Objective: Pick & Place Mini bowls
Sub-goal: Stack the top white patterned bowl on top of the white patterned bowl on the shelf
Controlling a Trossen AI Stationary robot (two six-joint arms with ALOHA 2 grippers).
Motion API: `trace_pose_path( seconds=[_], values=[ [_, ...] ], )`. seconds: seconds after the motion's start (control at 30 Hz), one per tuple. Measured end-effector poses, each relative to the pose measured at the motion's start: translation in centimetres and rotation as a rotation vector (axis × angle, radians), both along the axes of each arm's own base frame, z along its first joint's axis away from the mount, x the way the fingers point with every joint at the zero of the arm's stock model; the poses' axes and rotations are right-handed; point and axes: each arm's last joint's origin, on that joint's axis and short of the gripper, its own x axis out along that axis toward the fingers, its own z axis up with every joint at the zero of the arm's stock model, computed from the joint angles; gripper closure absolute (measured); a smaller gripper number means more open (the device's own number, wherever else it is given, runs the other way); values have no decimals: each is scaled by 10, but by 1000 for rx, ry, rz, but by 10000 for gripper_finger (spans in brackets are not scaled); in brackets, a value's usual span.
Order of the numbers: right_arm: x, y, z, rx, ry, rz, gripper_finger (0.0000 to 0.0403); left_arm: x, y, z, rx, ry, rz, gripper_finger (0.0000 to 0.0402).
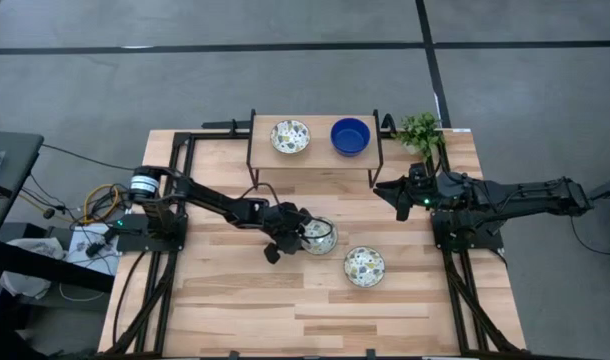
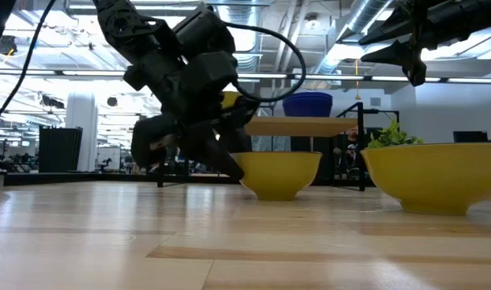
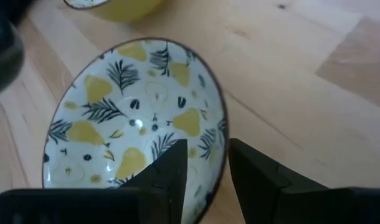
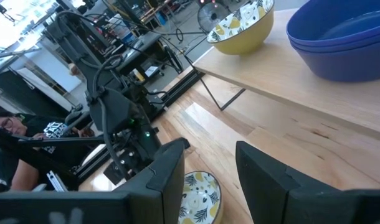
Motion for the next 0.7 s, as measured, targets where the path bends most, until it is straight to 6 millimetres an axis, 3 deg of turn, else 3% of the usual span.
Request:
trace_pose_path(
  seconds=[0.27,0.5,0.7],
  values=[
    [0,0,0,0,-1,0,270,2,0,-2,9,5,13,300],
    [0,0,0,-5,1,1,270,1,1,-3,5,13,19,387],
    [0,0,0,-7,5,2,268,1,0,-2,-11,15,29,382]
  ],
)
